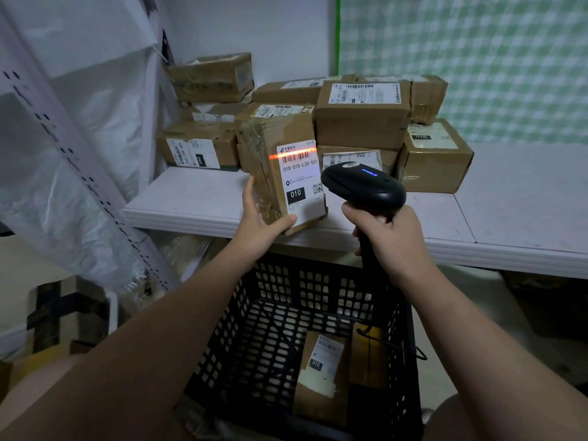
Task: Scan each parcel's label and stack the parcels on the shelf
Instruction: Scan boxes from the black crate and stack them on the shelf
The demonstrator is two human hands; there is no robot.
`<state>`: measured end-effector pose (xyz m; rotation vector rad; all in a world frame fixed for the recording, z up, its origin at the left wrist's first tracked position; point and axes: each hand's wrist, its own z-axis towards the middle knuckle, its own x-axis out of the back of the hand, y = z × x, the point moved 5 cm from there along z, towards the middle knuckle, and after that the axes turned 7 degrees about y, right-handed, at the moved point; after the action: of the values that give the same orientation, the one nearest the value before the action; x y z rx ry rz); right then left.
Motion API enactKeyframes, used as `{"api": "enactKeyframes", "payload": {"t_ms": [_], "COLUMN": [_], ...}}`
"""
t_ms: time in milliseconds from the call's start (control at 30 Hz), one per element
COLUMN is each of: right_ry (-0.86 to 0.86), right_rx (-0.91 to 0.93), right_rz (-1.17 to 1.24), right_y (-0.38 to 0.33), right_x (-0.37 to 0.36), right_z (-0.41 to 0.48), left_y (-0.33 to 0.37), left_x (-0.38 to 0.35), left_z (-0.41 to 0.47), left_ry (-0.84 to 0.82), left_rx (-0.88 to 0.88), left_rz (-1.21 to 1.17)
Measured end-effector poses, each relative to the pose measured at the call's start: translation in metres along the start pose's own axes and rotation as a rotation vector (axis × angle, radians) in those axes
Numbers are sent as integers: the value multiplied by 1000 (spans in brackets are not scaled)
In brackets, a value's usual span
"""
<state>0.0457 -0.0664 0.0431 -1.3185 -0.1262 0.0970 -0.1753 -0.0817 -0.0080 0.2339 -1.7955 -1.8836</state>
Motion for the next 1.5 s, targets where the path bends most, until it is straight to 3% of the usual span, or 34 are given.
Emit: {"api": "enactKeyframes", "payload": {"t_ms": [433, 533, 667, 833, 967, 1067, 1167, 1233, 1367, 1500], "right_ry": [-39, 52, 143, 63, 141, 180, 176, 129, 28, -92], "right_rx": [-18, -1, -118, -166, -220, -237, -203, -181, -131, -55], "right_rz": [-65, 32, 267, 492, 567, 485, 328, 193, -57, -19], "right_y": [-4, -18, -23, -40, -45, -40, -41, -39, -42, -66], "right_x": [-28, -31, -33, -61, -68, -66, -56, -49, -58, -81], "right_z": [23, 39, 60, 64, 72, 81, 96, 108, 128, 146], "left_y": [26, 44, 62, 69, 68, 71, 80, 96, 113, 135], "left_x": [4, 9, 21, -2, -13, -2, 41, 73, 70, 57], "left_z": [-12, -4, 18, 25, 27, 32, 47, 59, 72, 92], "left_ry": [20, 52, 158, -84, -141, -108, 161, 261, -123, -158], "left_rx": [61, 74, 99, 148, 146, 118, 13, -186, -692, -803], "left_rz": [-18, -102, -321, -522, -564, -405, -213, 95, 1065, 1128]}}
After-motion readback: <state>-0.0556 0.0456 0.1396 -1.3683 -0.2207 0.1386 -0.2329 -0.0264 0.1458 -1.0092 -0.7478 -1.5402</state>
